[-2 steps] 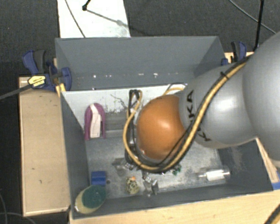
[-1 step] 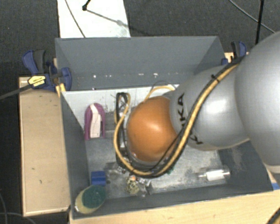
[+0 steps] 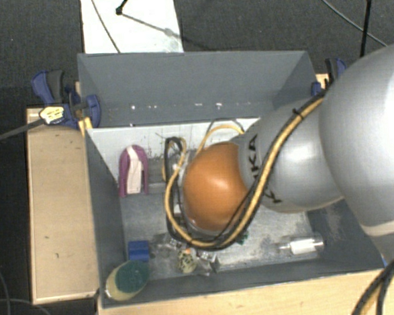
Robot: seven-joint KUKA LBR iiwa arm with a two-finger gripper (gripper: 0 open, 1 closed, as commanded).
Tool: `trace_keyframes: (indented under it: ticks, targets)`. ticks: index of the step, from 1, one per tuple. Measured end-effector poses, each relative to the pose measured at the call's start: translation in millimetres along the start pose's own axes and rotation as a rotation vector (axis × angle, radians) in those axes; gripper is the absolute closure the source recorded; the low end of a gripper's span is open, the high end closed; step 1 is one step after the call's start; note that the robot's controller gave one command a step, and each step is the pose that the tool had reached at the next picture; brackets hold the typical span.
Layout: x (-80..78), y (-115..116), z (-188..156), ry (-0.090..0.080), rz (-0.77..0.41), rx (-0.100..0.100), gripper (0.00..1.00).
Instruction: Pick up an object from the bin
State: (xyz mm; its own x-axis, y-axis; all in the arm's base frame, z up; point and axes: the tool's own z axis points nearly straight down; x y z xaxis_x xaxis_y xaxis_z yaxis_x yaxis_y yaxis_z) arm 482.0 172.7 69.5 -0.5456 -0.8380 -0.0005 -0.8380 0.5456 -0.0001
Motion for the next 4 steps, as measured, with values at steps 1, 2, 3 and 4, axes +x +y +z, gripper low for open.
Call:
trace_keyframes:
  ticks: [1,2,3,4]
  targets:
    - [7.9,-0.2,-1.9,-0.005,-0.024,0.003,0.00]
    - [9.1,0.7,-1.2,-0.002,-0.020,0.000,1.00]
    - [7.9,0.2,-32.0,-0.004,-0.011,0.002,1.00]
    - [6.3,-1.0,-121.4,-0.008,-0.005,0.006,1.00]
